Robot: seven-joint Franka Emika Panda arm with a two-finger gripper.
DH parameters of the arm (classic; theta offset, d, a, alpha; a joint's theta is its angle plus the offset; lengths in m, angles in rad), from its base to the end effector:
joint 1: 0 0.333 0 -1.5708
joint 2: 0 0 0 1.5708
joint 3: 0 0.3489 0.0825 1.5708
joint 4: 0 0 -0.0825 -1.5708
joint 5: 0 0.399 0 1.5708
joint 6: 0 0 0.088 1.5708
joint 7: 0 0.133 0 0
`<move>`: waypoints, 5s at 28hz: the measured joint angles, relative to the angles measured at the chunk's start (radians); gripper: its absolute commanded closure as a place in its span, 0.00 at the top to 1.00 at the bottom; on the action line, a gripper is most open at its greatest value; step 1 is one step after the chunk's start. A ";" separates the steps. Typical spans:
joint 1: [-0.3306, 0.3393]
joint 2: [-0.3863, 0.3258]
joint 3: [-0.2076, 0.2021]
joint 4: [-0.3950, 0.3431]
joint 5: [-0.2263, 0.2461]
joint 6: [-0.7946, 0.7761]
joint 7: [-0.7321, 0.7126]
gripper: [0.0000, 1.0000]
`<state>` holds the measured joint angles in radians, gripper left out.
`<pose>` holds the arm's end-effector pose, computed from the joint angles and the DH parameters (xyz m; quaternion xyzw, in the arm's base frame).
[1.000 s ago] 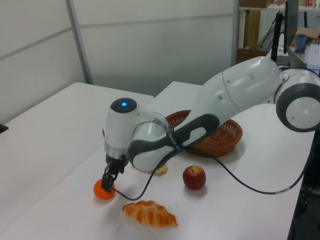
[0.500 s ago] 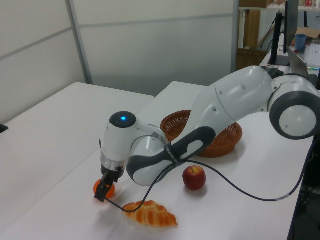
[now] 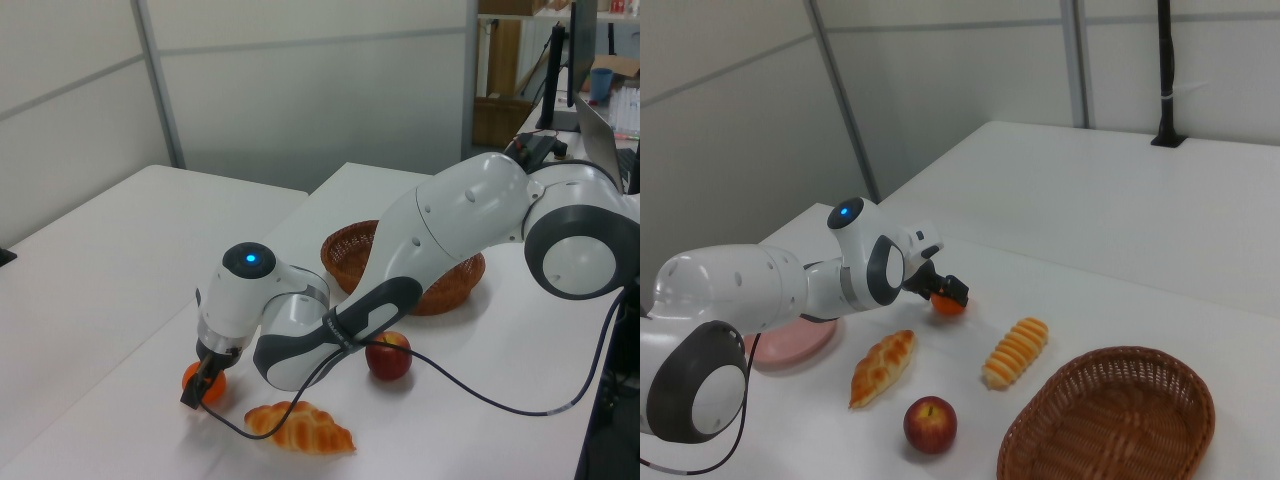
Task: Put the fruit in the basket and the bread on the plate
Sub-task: 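Close the gripper on the orange tangerine and lift it, then carry the tangerine over the wicker basket and release it inside, then move the gripper down onto the striped bread roll, then grasp the striped roll and carry it onto the pink plate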
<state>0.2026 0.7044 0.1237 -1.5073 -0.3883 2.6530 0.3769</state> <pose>0.7564 0.2410 0.2930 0.9660 0.0989 0.2387 0.0092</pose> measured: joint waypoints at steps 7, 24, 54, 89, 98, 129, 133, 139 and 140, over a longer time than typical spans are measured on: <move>0.000 0.000 -0.002 0.010 -0.019 0.001 0.017 0.22; -0.046 -0.124 -0.040 0.057 0.000 -0.093 0.226 0.10; -0.491 -0.262 -0.049 -0.035 0.106 -0.616 -0.201 0.30; -0.332 -0.223 -0.015 0.009 0.224 -0.615 -0.363 1.00; -0.236 -0.168 -0.015 -0.004 0.224 -0.615 -0.319 1.00; -0.171 -0.144 -0.017 0.016 0.224 -0.570 -0.168 0.37; -0.103 -0.187 -0.015 0.017 0.224 -0.584 -0.129 0.37; 0.019 -0.245 -0.013 0.017 0.224 -0.633 -0.069 0.38; 0.038 -0.251 -0.013 0.017 0.224 -0.641 -0.062 0.38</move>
<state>0.2404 0.4538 0.1106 -1.4907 -0.1641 2.0122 0.3146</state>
